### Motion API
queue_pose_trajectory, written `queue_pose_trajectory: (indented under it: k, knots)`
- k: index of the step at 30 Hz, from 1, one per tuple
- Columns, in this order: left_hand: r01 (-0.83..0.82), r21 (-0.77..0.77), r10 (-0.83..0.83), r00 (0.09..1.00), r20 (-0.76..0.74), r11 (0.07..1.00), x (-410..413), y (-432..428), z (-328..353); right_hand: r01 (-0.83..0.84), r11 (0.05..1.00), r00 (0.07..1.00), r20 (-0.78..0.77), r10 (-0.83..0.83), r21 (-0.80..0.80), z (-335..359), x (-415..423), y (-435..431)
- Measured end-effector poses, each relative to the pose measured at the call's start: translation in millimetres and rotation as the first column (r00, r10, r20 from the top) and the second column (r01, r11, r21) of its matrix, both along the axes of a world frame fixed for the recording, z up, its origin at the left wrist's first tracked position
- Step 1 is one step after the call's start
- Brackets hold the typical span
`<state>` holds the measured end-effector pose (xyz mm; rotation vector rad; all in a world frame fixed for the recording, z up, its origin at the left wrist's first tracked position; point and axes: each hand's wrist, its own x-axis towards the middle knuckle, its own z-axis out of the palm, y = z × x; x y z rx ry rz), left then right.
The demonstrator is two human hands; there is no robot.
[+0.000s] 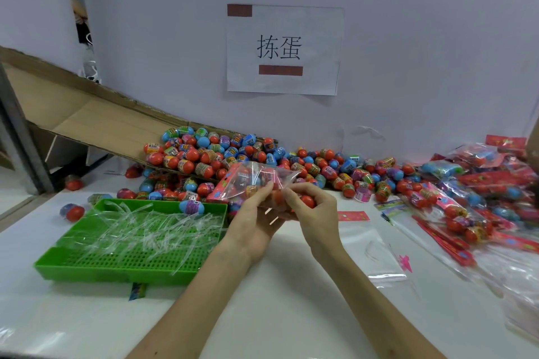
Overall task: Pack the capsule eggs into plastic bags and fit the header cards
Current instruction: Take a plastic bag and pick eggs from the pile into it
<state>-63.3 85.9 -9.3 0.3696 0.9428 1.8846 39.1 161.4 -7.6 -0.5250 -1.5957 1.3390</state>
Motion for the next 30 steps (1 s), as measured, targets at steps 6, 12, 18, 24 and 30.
queue_pose_trajectory:
  k: [6, 12, 18, 24, 30]
  knots:
    - [0.017, 0.018, -0.018, 0.999, 0.034, 1.000, -2, 0, 2, -0.059, 0.988, 0.983, 0.184, 0.031, 0.145, -7, -4, 0]
    - [-0.001, 0.010, 0.000, 0.999, 0.040, 1.000, -3, 1, 1, -0.206, 0.978, 0.957, 0.220, 0.191, 0.046, 2, -1, -5]
    - [-0.027, 0.011, 0.026, 0.996, 0.089, 1.000, -3, 2, 2, -0.027, 0.999, 0.996, 0.081, 0.029, -0.029, 5, 7, 8]
    - [-0.041, 0.000, 0.041, 0.998, 0.042, 0.999, -3, 2, 0, 0.046, 0.991, 0.999, 0.010, -0.047, 0.125, 4, 5, 7]
    - [0.068, -0.032, -0.069, 0.997, -0.026, 0.997, 7, 2, -2, 0.110, 0.983, 0.994, 0.000, -0.112, 0.146, 5, 6, 3]
